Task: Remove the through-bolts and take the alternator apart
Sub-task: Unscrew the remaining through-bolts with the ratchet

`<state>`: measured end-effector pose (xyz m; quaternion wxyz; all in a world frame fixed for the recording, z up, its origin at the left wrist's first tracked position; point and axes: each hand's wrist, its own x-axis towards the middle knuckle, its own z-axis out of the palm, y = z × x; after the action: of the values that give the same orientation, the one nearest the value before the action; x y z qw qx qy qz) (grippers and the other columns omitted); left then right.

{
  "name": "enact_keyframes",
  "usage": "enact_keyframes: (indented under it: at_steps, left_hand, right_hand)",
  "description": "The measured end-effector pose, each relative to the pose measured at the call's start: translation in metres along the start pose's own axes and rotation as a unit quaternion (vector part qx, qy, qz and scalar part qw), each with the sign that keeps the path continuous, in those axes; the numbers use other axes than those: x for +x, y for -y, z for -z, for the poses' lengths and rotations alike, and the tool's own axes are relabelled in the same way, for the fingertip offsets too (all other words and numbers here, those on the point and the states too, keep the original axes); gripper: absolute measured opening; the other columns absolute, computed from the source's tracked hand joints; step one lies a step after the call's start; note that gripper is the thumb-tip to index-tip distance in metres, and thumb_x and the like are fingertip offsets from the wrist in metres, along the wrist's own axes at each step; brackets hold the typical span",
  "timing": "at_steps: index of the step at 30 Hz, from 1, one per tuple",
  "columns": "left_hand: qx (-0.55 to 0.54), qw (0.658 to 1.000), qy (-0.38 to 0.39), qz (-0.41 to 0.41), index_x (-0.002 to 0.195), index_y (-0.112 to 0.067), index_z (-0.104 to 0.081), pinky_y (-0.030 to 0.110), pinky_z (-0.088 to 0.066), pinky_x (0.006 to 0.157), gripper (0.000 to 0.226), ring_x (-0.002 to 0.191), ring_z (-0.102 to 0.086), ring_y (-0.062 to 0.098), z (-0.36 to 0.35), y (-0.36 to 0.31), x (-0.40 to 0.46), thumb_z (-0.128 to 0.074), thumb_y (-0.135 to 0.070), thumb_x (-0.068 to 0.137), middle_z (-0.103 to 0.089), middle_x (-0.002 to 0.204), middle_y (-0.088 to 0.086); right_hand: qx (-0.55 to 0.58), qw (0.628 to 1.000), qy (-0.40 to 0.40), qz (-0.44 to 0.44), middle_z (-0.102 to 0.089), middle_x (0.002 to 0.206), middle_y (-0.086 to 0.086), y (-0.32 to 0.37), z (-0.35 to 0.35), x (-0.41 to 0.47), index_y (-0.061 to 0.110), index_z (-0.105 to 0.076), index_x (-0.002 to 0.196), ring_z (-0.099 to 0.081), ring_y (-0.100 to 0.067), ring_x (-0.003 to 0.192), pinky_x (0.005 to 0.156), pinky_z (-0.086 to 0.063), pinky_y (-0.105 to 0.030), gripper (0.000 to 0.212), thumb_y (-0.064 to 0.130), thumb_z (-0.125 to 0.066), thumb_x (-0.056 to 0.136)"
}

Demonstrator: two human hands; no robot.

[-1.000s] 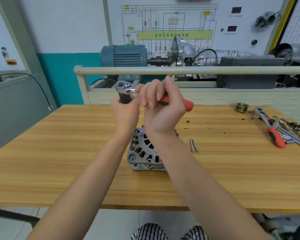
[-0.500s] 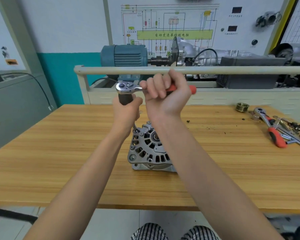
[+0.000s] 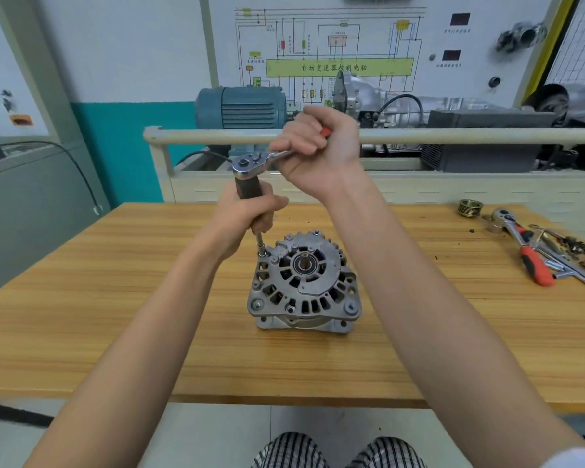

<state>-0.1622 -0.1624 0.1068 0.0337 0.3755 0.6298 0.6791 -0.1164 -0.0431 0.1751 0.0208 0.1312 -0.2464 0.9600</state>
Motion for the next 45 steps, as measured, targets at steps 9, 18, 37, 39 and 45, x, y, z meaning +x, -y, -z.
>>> enact_keyframes:
  at_steps: [9,18,37,39,45]
  left_hand:
    - [-0.019,0.962,-0.273,-0.027,0.067,-0.01,-0.051,0.029,-0.035,0.057,0.022,0.063,-0.04,0.018,-0.028,0.007,0.001,-0.059,0.004,0.081,-0.043,0.067,0.01]
    - [0.025,0.98,-0.197,-0.018,0.048,-0.015,-0.041,0.02,-0.029,0.044,0.024,0.039,-0.033,0.012,-0.014,0.01,-0.007,-0.06,-0.009,0.061,-0.038,0.04,-0.006]
    - [-0.004,0.962,-0.273,-0.019,0.063,-0.011,-0.045,0.026,-0.032,0.051,0.026,0.056,-0.036,0.017,-0.026,0.007,-0.004,-0.059,0.005,0.079,-0.04,0.062,0.009]
    - [0.034,0.978,-0.208,-0.009,0.055,-0.01,-0.04,0.022,-0.031,0.046,0.033,0.043,-0.034,0.015,-0.016,0.004,-0.006,-0.06,0.006,0.076,-0.037,0.049,0.005]
    - [0.025,0.999,0.024,-0.02,0.041,-0.024,-0.042,0.028,-0.024,0.048,0.039,0.038,-0.028,0.015,-0.003,-0.009,-0.006,-0.06,-0.006,0.071,-0.032,0.04,-0.006]
  right_hand:
    - [-0.032,0.955,0.06,0.288,-0.031,0.039,0.0,-0.062,0.012,-0.045,0.016,-0.036,0.049,-0.034,-0.016,0.039,0.059,-0.042,-0.03,0.04,0.012,-0.038,0.089]
    - [-0.023,0.996,0.025,0.088,-0.024,0.034,0.004,-0.023,0.0,-0.022,0.015,-0.036,0.039,-0.026,-0.012,0.031,0.047,-0.04,-0.024,0.054,0.014,-0.032,0.093]
    - [-0.055,0.963,0.066,0.257,-0.029,0.037,0.001,-0.052,0.006,-0.042,0.016,-0.037,0.043,-0.031,-0.015,0.036,0.058,-0.041,-0.031,0.049,0.011,-0.034,0.092]
    - [-0.03,0.985,0.027,0.169,-0.026,0.035,0.003,-0.033,0.002,-0.031,0.016,-0.036,0.04,-0.027,-0.013,0.032,0.052,-0.04,-0.027,0.054,0.013,-0.031,0.093]
    - [0.018,1.0,-0.022,0.005,-0.024,0.034,0.007,-0.004,-0.002,-0.007,0.016,-0.032,0.042,-0.023,-0.01,0.027,0.042,-0.032,-0.018,0.047,0.014,-0.036,0.089]
